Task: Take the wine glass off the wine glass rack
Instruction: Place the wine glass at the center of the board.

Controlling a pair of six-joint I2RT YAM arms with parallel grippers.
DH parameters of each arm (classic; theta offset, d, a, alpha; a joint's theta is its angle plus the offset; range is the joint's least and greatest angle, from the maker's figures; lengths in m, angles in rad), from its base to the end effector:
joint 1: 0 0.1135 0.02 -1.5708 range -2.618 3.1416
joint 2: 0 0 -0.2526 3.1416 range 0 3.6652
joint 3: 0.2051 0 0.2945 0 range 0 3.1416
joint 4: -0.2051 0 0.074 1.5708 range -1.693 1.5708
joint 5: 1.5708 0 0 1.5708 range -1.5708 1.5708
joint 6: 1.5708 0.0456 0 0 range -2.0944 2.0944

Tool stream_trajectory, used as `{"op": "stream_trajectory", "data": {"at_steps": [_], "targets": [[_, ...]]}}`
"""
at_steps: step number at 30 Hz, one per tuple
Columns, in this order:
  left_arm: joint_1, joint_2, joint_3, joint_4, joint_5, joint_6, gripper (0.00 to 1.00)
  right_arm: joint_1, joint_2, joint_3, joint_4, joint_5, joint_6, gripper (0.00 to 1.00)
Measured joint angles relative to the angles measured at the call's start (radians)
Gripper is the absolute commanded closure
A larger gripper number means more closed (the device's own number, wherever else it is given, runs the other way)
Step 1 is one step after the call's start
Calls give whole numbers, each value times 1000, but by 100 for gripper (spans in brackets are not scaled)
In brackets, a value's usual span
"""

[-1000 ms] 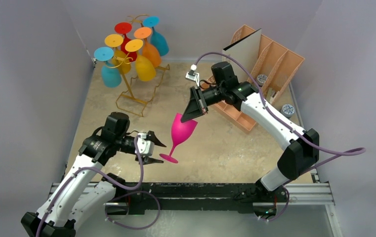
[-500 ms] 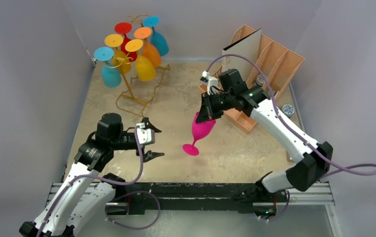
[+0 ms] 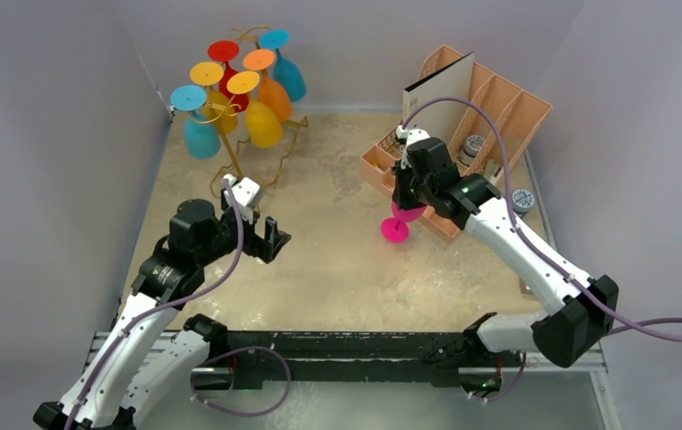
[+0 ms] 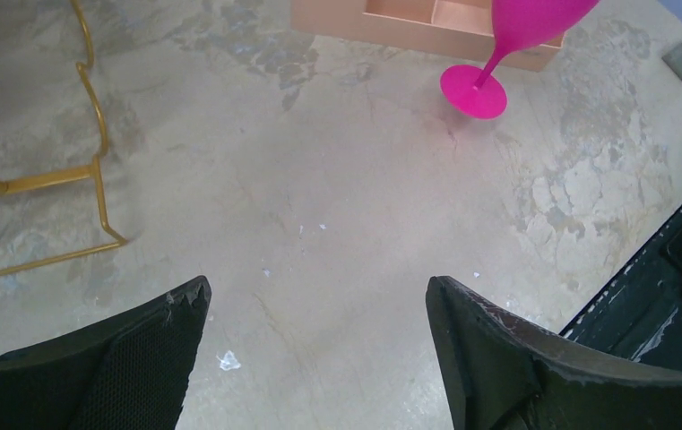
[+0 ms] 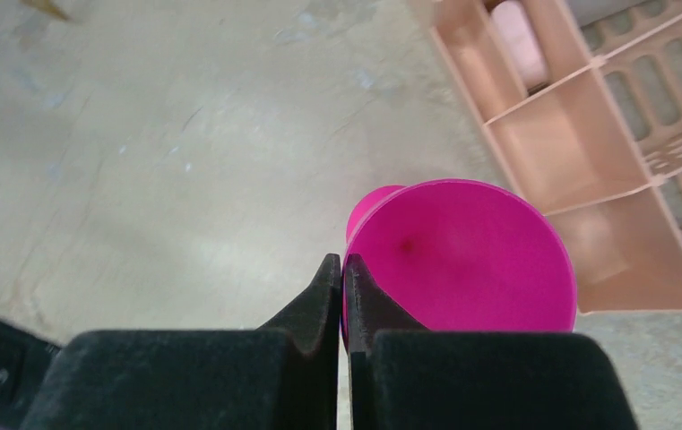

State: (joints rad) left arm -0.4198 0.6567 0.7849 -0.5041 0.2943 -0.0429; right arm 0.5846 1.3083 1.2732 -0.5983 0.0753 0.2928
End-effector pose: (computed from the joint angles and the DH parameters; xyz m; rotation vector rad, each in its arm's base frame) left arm 0.1842 -0.0967 0.3209 0.5631 1.8941 -0.5904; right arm 0.2863 0.1853 0.3366 -0.2823 2.2141 0.4038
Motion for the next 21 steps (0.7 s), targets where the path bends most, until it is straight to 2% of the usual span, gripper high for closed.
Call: {"op": "stream_trajectory", "data": {"at_steps": [6, 9, 12, 21], "targets": [[0, 25, 26, -44, -74, -113, 9, 6, 56, 1, 84, 91, -6, 100], [0, 3, 26, -53, -98, -146, 9, 13, 108, 11, 108, 95, -6, 100], [0, -29, 27, -59, -127, -179, 4, 20, 156, 16, 138, 96, -6, 100], [0, -23, 56, -118, -208, -235, 4, 55, 232, 44, 216, 132, -24, 100]]}}
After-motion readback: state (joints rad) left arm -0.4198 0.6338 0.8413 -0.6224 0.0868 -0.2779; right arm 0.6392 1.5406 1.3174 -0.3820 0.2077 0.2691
